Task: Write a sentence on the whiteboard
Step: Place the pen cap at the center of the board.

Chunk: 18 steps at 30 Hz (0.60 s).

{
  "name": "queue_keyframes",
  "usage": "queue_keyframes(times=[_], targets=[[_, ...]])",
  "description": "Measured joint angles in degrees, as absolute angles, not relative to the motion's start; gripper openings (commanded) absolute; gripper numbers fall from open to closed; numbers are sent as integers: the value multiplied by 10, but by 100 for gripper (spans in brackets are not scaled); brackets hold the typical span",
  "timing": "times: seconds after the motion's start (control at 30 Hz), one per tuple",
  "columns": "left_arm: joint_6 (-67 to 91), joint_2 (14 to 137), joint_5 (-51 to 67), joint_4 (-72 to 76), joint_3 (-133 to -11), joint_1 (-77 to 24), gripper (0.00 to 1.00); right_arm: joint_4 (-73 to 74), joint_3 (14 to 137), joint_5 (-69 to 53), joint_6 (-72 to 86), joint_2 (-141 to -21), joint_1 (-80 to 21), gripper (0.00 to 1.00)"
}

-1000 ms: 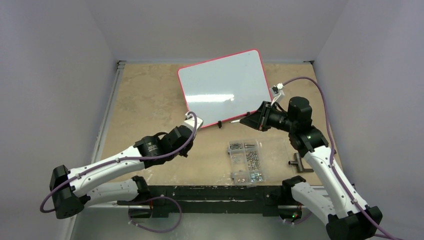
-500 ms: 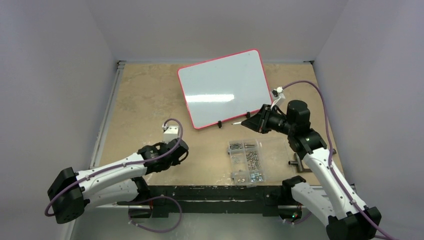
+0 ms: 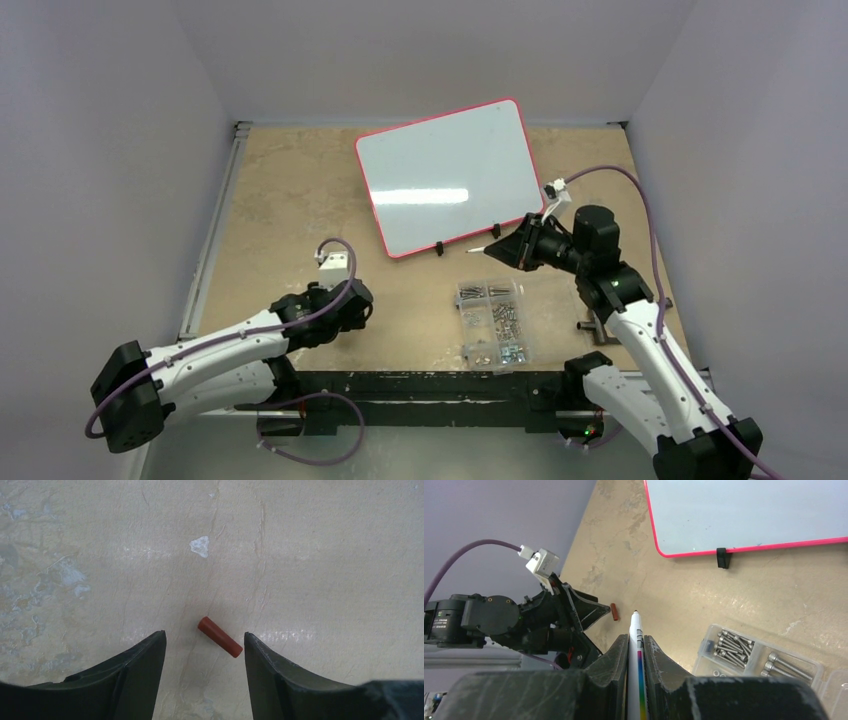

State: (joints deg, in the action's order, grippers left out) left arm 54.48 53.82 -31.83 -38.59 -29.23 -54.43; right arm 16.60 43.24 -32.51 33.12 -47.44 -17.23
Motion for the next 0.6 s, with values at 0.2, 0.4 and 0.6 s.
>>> queue_keyframes(times=[0.2, 0.4, 0.6], targets=[[535, 526, -323, -421, -320, -544, 70, 168, 427, -325, 324, -468, -172, 0], [437, 518, -307, -451, -453, -501, 73, 168, 427, -325, 314, -458, -172, 0], [293, 554, -243, -456, -625, -424, 75, 167, 426, -325, 312, -449, -172, 0]])
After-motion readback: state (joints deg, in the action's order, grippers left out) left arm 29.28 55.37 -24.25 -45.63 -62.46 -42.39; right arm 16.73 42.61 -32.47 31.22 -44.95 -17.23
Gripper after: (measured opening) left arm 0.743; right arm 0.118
